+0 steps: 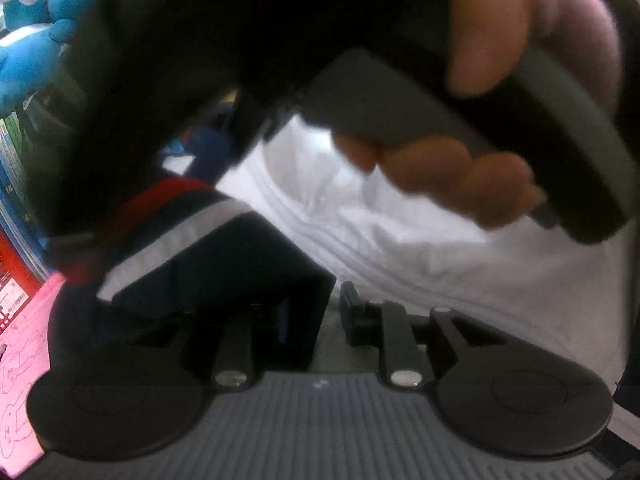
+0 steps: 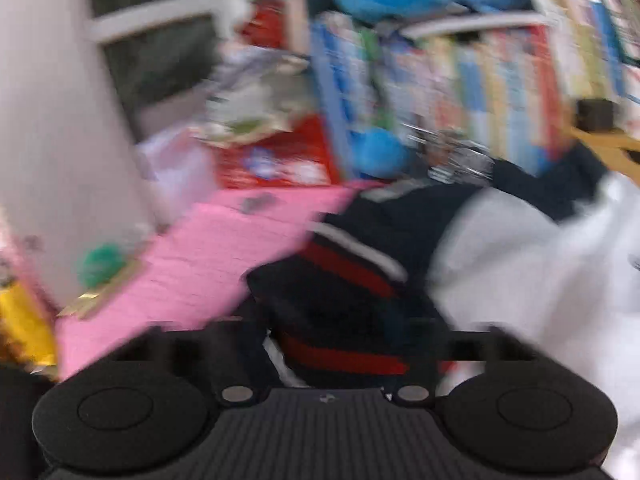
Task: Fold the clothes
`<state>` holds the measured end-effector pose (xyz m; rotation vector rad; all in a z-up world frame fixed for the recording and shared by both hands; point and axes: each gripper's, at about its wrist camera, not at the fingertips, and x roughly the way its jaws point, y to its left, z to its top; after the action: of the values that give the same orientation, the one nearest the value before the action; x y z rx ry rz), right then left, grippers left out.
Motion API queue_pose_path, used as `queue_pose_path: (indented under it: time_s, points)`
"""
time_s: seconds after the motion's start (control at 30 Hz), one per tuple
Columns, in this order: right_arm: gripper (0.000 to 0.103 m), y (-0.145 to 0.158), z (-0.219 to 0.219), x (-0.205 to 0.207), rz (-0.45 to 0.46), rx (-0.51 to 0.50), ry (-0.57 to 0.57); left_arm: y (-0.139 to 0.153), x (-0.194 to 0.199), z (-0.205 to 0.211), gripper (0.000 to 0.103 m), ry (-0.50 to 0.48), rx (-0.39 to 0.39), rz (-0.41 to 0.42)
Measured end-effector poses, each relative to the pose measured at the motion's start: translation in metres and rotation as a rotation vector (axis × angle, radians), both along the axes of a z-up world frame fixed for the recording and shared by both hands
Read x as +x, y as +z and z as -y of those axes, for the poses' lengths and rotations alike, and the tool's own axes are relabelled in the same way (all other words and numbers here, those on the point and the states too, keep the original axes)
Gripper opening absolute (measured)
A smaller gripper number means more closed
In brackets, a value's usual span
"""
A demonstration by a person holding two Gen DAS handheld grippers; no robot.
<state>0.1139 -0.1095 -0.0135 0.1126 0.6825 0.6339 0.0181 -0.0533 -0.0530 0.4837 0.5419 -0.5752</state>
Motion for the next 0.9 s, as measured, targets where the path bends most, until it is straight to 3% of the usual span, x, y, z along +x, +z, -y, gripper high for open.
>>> queue_pose_path:
  time_s: [0.07, 0.17, 0.23, 0.33, 0.5, 0.57, 0.67, 0.73, 0.8, 0.87, 0.9]
  points:
    - [0.025, -0.005, 0.018, 0.005, -0.027, 0.011, -0.085, 0.003, -0.003, -0.004, 0.026, -0.016, -0.026, -0.012]
    - [0.025, -0.015, 0.054, 0.005, -0.038, -0.031, -0.226, 0.010, -0.011, -0.012, 0.029, -0.050, -0.078, -0.036]
    - [0.025, -0.026, 0.077, 0.000, -0.066, -0.078, -0.307, 0.019, -0.017, -0.021, 0.029, -0.081, -0.142, -0.066]
    - [0.022, -0.045, 0.108, -0.009, -0.115, -0.109, -0.390, 0.038, -0.016, -0.040, 0.030, -0.100, -0.297, -0.123]
    - [0.028, -0.059, 0.120, -0.025, -0.076, -0.042, -0.392, 0.065, 0.038, -0.059, 0.046, 0.030, -0.510, -0.161]
    - [0.034, -0.062, 0.117, -0.029, -0.050, -0.037, -0.391, 0.068, 0.071, -0.056, 0.048, 0.103, -0.545, -0.181]
    - [0.040, -0.061, 0.110, -0.034, -0.013, -0.061, -0.385, 0.057, 0.099, -0.047, 0.051, 0.180, -0.530, -0.244]
    - [0.041, -0.061, 0.108, -0.038, 0.002, -0.064, -0.382, 0.047, 0.119, -0.039, 0.051, 0.237, -0.514, -0.315]
    - [0.042, -0.062, 0.112, -0.039, -0.003, -0.037, -0.383, 0.037, 0.133, -0.036, 0.052, 0.273, -0.553, -0.403]
    - [0.042, -0.063, 0.118, -0.038, -0.014, 0.006, -0.386, 0.029, 0.142, -0.040, 0.045, 0.314, -0.627, -0.474]
    - [0.042, -0.064, 0.122, -0.037, -0.021, 0.032, -0.388, 0.028, 0.143, -0.042, 0.029, 0.337, -0.644, -0.482]
